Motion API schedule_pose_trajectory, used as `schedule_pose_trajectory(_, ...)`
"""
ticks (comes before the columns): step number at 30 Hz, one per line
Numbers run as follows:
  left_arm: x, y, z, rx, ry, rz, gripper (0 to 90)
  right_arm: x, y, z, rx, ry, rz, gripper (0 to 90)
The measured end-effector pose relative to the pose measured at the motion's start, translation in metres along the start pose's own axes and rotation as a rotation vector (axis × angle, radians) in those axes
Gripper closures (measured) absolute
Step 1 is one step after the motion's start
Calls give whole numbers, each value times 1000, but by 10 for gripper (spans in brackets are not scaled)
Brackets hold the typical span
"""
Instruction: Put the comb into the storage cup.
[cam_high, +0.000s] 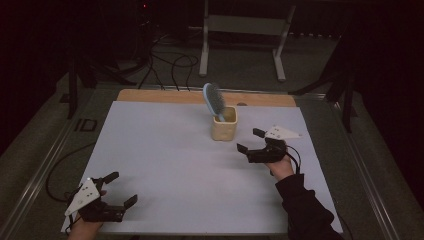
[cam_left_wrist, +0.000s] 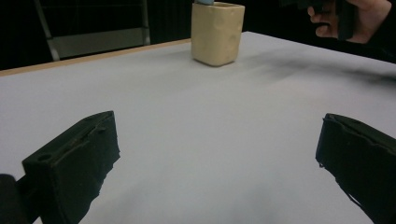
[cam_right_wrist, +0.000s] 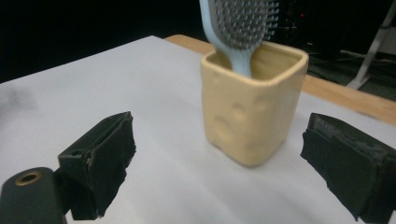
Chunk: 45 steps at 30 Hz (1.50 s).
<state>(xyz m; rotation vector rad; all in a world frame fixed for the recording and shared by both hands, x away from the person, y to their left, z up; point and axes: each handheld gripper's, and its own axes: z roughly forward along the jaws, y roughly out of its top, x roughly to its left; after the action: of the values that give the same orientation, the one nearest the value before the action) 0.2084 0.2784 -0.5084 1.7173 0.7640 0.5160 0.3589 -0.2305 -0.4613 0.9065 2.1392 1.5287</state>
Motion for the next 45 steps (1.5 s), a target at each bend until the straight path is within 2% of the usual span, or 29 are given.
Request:
schedule_pose_trajectory(10, 0, 0, 0, 2, 0, 2, 0, 6, -28, -15, 43, 11, 14, 91)
schedule_pose_trajectory(18, 0, 0, 0, 2, 0, 1, 0, 13, -42, -30, 49, 10, 19, 91)
schedule_pose_trajectory(21, 0, 0, 0, 1, 0, 1, 0, 15, -49, -40, 59, -7, 10, 91)
schedule_pose_trajectory(39, -1, 0, 0, 4, 0, 4, 0, 24, -73, -78, 81, -37, 39, 91)
schedule_pose_trajectory(45, -1, 0, 0, 5, 1, 5, 0, 26, -80, -89, 89, -64, 44, 91)
